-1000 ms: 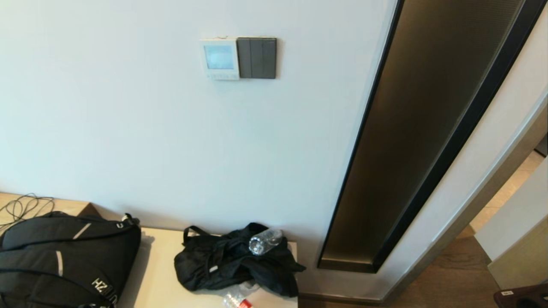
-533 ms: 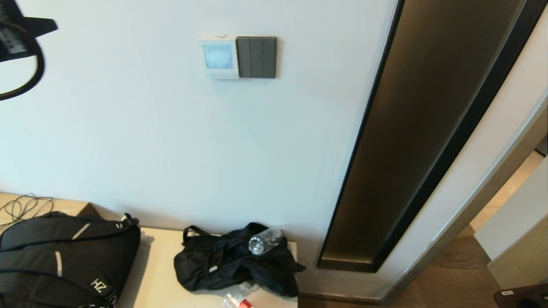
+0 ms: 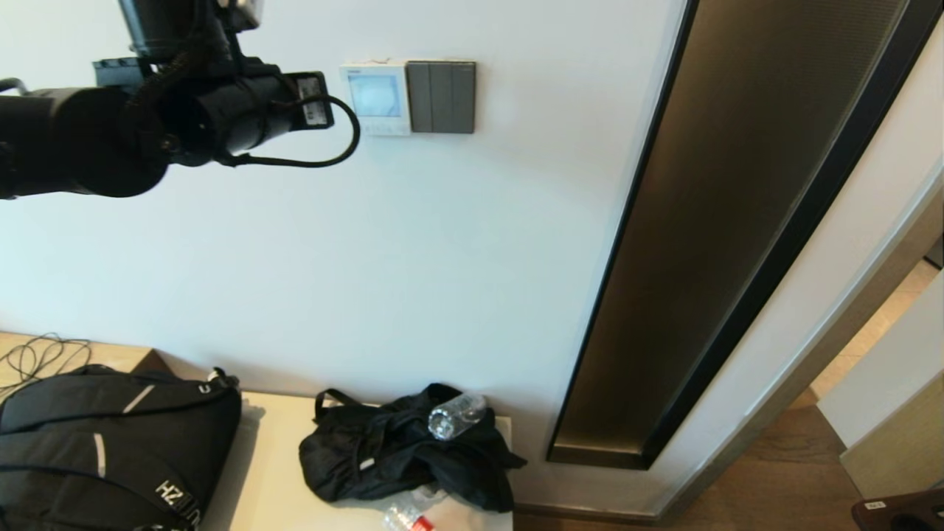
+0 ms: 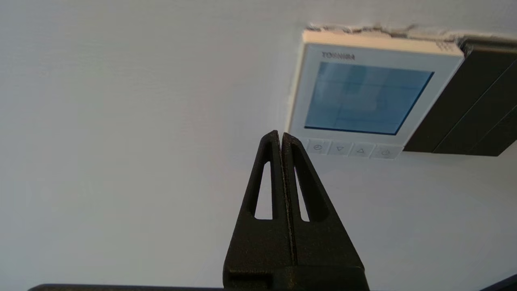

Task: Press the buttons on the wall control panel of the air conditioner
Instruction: Turn on the central air conditioner

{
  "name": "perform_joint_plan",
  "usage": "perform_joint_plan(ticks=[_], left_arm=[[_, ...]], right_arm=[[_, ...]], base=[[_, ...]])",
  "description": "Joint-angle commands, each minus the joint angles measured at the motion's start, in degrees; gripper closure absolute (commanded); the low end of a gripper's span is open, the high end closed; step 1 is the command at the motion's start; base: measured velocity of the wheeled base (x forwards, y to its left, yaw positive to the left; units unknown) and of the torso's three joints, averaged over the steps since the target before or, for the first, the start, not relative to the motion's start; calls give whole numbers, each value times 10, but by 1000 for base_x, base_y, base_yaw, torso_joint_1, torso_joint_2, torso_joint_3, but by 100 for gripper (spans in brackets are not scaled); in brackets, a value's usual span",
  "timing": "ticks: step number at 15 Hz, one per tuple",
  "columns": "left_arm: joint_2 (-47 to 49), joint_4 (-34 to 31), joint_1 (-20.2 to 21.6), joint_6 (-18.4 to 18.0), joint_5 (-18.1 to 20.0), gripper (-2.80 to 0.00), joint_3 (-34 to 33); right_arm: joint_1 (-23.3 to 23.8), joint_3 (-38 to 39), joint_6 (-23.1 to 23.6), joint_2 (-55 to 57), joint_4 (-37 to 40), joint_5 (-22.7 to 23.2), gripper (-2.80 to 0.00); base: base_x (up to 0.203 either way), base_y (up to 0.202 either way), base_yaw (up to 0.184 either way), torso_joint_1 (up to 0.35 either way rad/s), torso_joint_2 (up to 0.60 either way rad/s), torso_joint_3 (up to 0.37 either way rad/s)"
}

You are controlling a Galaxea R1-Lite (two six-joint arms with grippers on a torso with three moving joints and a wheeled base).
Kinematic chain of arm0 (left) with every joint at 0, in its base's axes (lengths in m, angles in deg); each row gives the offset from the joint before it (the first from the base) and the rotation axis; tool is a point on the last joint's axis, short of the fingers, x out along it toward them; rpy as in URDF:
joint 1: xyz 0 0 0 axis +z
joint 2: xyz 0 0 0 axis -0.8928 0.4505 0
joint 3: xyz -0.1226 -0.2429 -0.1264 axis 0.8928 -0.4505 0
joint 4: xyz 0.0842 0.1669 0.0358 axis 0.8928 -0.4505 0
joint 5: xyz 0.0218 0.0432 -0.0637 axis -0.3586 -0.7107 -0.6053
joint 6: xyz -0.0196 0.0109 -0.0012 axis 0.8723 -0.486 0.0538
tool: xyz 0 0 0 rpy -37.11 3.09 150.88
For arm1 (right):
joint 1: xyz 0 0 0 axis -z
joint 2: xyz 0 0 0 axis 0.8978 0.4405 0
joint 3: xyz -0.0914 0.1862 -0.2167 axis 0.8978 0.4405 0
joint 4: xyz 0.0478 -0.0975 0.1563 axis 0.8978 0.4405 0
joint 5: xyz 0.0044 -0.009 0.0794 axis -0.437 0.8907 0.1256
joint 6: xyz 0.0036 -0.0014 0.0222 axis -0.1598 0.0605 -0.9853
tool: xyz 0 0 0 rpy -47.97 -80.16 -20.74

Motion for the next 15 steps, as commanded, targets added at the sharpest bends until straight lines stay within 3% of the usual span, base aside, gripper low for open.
perform_joint_plan(ticks=[1,10,15], left_arm=[[64,3,-18,3,-1,0,25],[65,25,-74,3,-7,0,16],[82,19,-84,3,-9,0,40]], right_arm=[[0,0,0,0,0,0,0],[0,1,0,0,0,0,0],[0,1,0,0,0,0,0]], base=[[0,0,0,0,0,0],[0,0,0,0,0,0],[0,0,0,0,0,0]])
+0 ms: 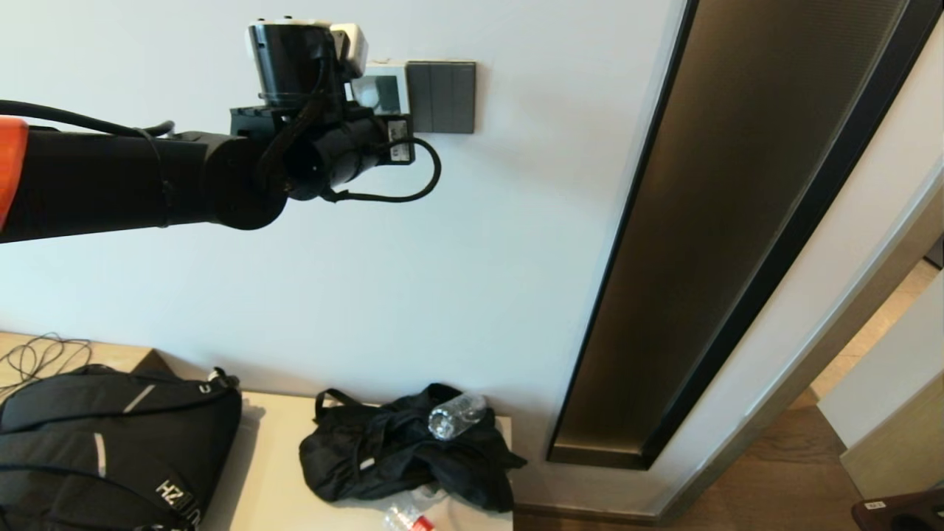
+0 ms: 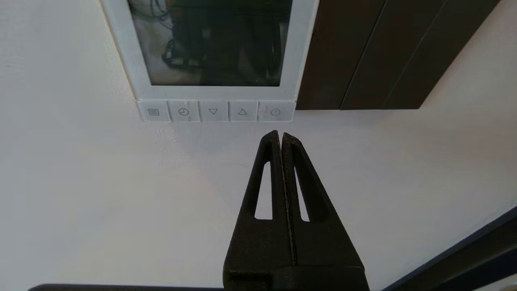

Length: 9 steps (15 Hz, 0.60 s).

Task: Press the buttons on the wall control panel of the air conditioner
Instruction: Turn on the central air conditioner

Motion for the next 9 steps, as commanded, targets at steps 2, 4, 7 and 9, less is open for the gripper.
perform_joint_plan(ticks=[2,4,7,9], left_arm=[[12,0,-3,0,-1,0,12],[17,1,-2,0,-1,0,21],[24,0,-2,-1,-1,0,31],[29,2,-3,-1,-1,0,31]], right_arm=[[0,0,0,1,0,0,0],[0,0,0,0,0,0,0],[0,0,0,0,0,0,0],[0,1,0,0,0,0,0]], base=[[0,0,0,0,0,0],[0,0,0,0,0,0],[0,0,0,0,0,0],[0,0,0,0,0,0]])
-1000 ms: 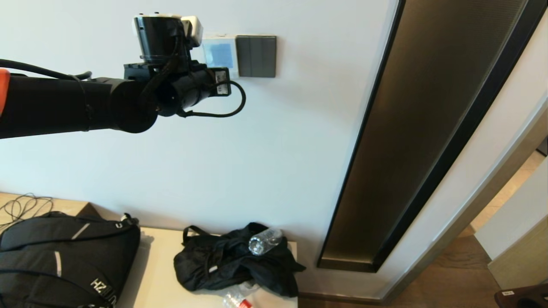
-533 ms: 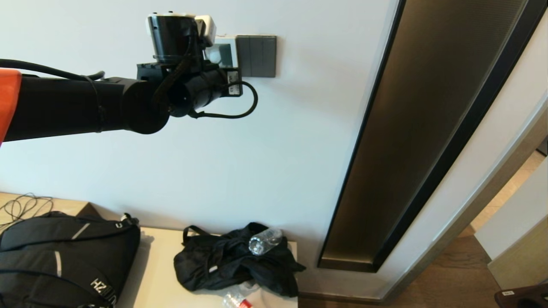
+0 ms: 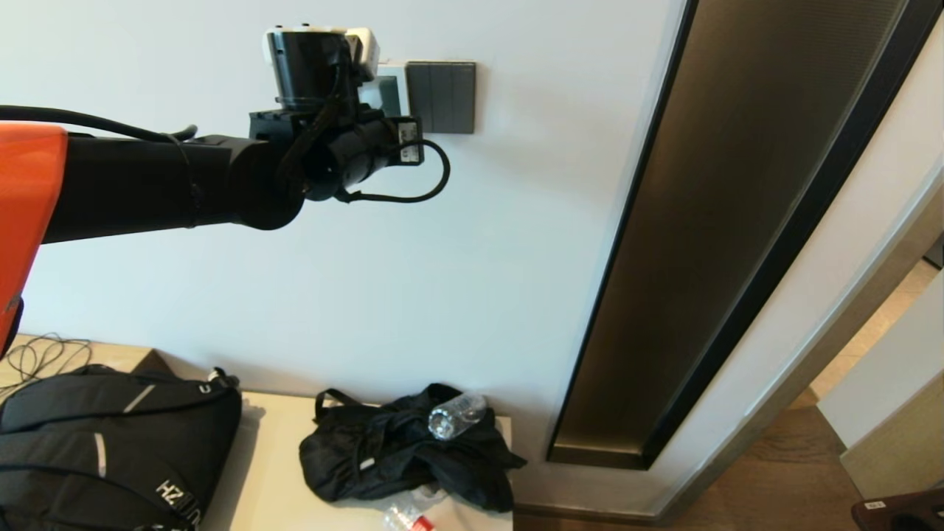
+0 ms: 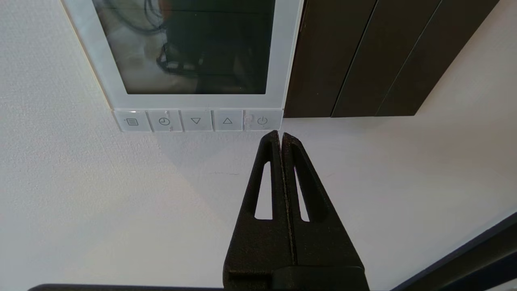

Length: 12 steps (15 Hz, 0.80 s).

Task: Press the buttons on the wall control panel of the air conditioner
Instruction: Turn on the central air conditioner

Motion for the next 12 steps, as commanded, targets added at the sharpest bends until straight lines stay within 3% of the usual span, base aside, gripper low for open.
perform_joint_plan(ticks=[1,8,12], left_arm=[[6,4,-1,0,-1,0,1],[39,-10,5,-1,-2,0,57],[51,-8,10,1,-1,0,55]], right_arm=[[0,0,0,0,0,0,0],[0,0,0,0,0,0,0],[0,1,0,1,0,0,0]], base=[[0,0,0,0,0,0],[0,0,0,0,0,0],[0,0,0,0,0,0]])
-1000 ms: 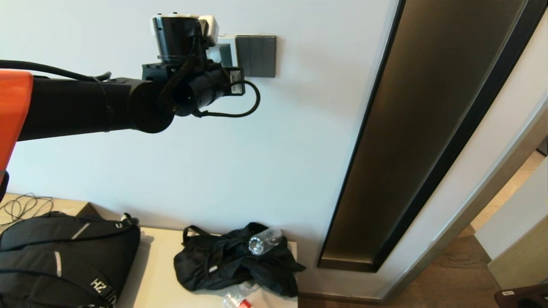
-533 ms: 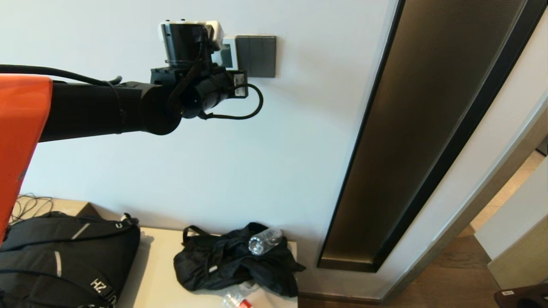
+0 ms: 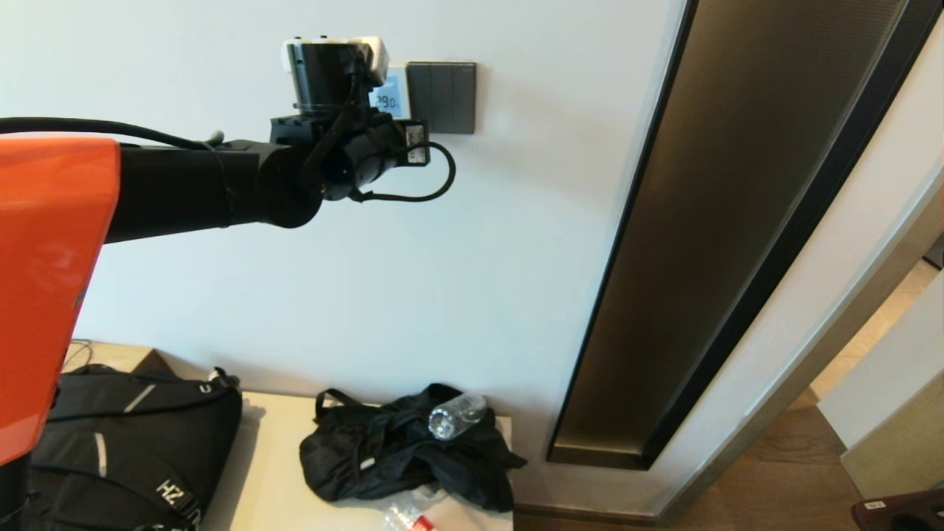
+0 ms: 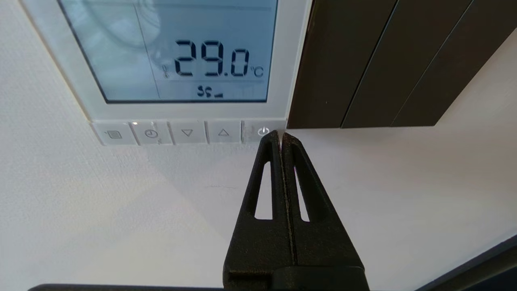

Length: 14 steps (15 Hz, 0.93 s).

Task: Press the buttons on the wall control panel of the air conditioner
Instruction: Turn on the central air conditioner

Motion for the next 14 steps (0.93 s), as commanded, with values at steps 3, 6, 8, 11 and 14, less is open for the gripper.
perform_joint_plan(ticks=[3,6,8,11,14], left_arm=[[7,1,1,0,-1,0,3],[0,1,2,1,-1,0,1],[-8,5,2,2,-1,0,-13],[-37,22,2,4,-1,0,-74],[-75,72,8,2,-1,0,-138]], right_arm=[[0,0,0,0,0,0,0],[0,1,0,0,0,1,0],[0,0,0,0,0,0,0],[0,0,0,0,0,1,0],[0,0,0,0,0,0,0]], base=[[0,0,0,0,0,0],[0,0,0,0,0,0],[0,0,0,0,0,0],[0,0,0,0,0,0],[0,0,0,0,0,0]])
